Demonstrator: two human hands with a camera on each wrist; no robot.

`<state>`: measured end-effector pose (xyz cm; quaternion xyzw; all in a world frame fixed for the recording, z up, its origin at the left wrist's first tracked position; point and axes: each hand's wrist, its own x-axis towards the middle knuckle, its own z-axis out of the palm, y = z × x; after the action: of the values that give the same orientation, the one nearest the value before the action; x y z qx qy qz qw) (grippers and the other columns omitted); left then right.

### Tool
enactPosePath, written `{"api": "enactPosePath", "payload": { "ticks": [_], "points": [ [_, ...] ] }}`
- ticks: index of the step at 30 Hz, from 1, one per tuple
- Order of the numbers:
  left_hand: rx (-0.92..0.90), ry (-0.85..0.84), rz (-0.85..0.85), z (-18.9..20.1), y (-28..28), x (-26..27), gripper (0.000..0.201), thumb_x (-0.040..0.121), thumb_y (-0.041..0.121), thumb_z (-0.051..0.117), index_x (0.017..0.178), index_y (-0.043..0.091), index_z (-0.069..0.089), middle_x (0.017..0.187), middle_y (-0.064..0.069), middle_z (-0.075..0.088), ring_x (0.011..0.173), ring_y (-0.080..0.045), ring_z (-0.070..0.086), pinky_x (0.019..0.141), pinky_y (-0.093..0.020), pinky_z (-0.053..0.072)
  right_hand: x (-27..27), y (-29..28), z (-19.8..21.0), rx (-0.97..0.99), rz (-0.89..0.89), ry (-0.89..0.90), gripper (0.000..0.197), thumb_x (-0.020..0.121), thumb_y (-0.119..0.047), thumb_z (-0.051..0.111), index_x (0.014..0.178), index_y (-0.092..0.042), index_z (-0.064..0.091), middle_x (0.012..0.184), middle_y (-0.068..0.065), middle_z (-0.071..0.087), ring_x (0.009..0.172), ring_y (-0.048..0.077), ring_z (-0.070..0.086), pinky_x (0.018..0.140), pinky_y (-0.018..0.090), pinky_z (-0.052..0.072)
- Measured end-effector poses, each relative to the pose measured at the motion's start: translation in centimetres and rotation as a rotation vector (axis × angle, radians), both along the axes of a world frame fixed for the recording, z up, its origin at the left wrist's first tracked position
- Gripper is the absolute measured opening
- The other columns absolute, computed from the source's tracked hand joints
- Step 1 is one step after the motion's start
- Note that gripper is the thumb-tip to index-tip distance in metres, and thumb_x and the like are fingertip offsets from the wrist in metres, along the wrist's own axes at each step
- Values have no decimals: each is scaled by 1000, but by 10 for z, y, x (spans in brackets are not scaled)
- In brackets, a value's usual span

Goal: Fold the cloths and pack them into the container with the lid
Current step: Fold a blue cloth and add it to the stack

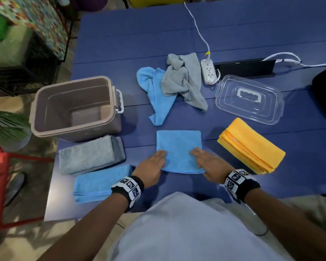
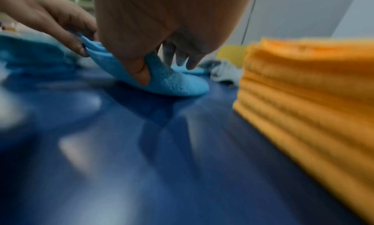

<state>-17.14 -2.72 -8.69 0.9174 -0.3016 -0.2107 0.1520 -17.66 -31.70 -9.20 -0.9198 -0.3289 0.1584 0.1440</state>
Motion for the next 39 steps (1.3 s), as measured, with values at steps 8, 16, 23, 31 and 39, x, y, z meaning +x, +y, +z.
{"api": "enactPosePath", "payload": {
  "ticks": [8,16,23,31,39],
  "points": [
    [217,23,-19,-2,-21,-32,69,77,17,53,142,9,33,162,-10,1,149,-29,-1,120,-46,7,-40,-2,-17,28,6,-71,22,76,-13,39,95,-23,42,123,6,64,119,27,59,96,37,47],
    [-169,119,307,-5,-70,-44,31,79,21,63,109,14,63,107,-9,68,102,-30,61,85,-38,47,-21,29,3,218,-63,99,38,83,-41,61,112,-18,52,107,4,59,102,23,55,92,35,43],
    [-381,226,438,1,-36,-40,55,68,-9,46,114,15,65,117,3,68,113,-17,62,95,-29,49,18,-1,-14,-189,173,100,76,63,-10,74,135,-15,53,145,6,47,133,31,45,100,49,45],
    [-742,107,718,49,-6,27,27,79,-6,65,86,19,59,105,3,69,107,-15,64,94,-34,49,74,2,42,508,-420,52,37,81,0,62,117,-8,65,126,12,62,119,23,57,103,14,32],
    [-949,52,692,66,4,57,42,68,-20,59,87,16,65,113,-6,68,114,-21,61,103,-39,45,59,9,84,554,-196,-54,53,84,-10,46,137,-7,47,145,4,44,135,14,40,109,22,33]
  ]
}}
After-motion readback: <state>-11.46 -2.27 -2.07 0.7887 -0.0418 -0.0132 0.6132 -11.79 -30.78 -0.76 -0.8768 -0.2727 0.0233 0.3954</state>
